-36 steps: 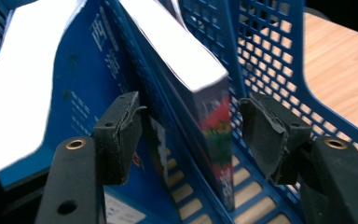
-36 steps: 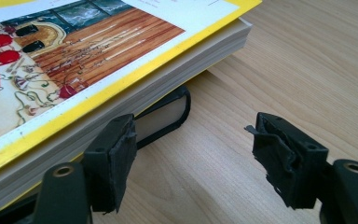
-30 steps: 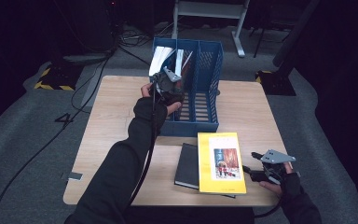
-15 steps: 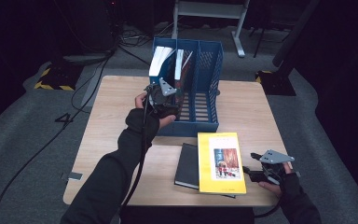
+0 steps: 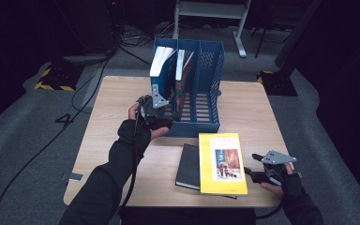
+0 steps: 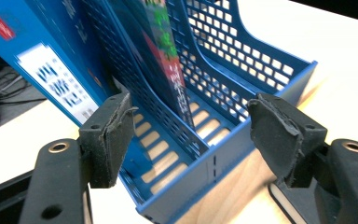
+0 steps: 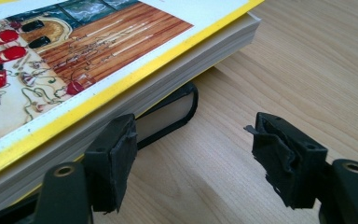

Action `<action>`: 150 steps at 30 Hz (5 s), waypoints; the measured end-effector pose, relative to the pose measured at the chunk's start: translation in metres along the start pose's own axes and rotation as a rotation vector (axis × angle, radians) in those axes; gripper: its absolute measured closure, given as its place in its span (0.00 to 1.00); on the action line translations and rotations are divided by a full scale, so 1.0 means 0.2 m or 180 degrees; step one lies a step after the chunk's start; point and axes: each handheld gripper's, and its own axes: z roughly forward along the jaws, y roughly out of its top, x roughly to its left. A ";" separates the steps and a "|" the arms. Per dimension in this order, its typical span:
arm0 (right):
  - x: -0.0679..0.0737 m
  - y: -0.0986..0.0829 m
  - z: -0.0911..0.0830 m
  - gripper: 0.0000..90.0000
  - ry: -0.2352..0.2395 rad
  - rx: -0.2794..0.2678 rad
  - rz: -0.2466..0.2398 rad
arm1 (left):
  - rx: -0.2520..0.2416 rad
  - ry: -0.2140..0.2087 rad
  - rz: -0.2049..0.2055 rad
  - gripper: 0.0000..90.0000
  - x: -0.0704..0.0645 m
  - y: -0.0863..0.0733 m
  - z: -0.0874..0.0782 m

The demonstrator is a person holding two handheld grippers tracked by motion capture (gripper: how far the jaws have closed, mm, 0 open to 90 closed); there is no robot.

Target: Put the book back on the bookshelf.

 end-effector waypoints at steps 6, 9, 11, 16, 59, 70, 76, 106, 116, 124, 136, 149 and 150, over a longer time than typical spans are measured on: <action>0.00 0.00 0.00 0.35 0.0010 0.0002 -0.0004 | -0.0003 -0.0046 -0.0031 0.31 0.01 -0.09 0.01; 0.00 0.00 0.00 0.35 0.0026 0.0024 -0.0030 | -0.0014 -0.0105 -0.0066 0.30 0.02 -0.14 0.01; 0.00 0.00 0.00 0.35 0.0019 0.0033 -0.0028 | 0.0005 -0.0133 -0.0060 0.30 0.03 -0.18 0.02; -0.01 0.00 -0.01 0.35 -0.0001 0.0056 -0.0012 | 0.0048 -0.0246 -0.0041 0.30 0.03 -0.28 0.02; 0.06 0.12 -0.10 0.28 0.0618 0.0011 0.0067 | 0.0766 -0.0902 0.0683 0.26 -0.30 -0.80 0.02; 0.06 0.11 -0.02 0.19 0.1013 0.0294 0.0393 | 0.0706 -0.1094 0.0551 0.17 -0.24 -0.82 0.07; 0.06 0.12 0.00 0.18 0.1198 0.0386 0.0497 | 0.0647 -0.1213 0.0460 0.16 -0.22 -0.83 0.09; 0.16 0.23 0.04 0.28 0.1140 0.0443 0.0128 | 0.0648 -0.1225 0.0464 0.15 -0.21 -0.82 0.10; 0.21 0.29 0.06 0.28 0.1191 0.0387 0.0052 | 0.0691 -0.1103 0.0421 0.22 -0.19 -0.75 0.16; 0.21 0.36 0.06 0.29 0.1277 0.0253 -0.0040 | 0.0607 -0.1018 0.0442 0.26 -0.16 -0.65 0.26; 0.20 0.44 0.14 0.29 0.1403 0.0248 -0.0083 | 0.0517 -0.0924 0.0469 0.30 -0.15 -0.54 0.37; 0.21 0.46 0.22 0.60 0.1505 0.0238 -0.0032 | 0.0542 -0.1033 0.0403 0.45 -0.14 -0.55 0.39; 0.20 0.45 0.22 0.65 0.1538 0.0187 0.0023 | 0.0540 -0.1030 0.0403 0.45 -0.14 -0.55 0.39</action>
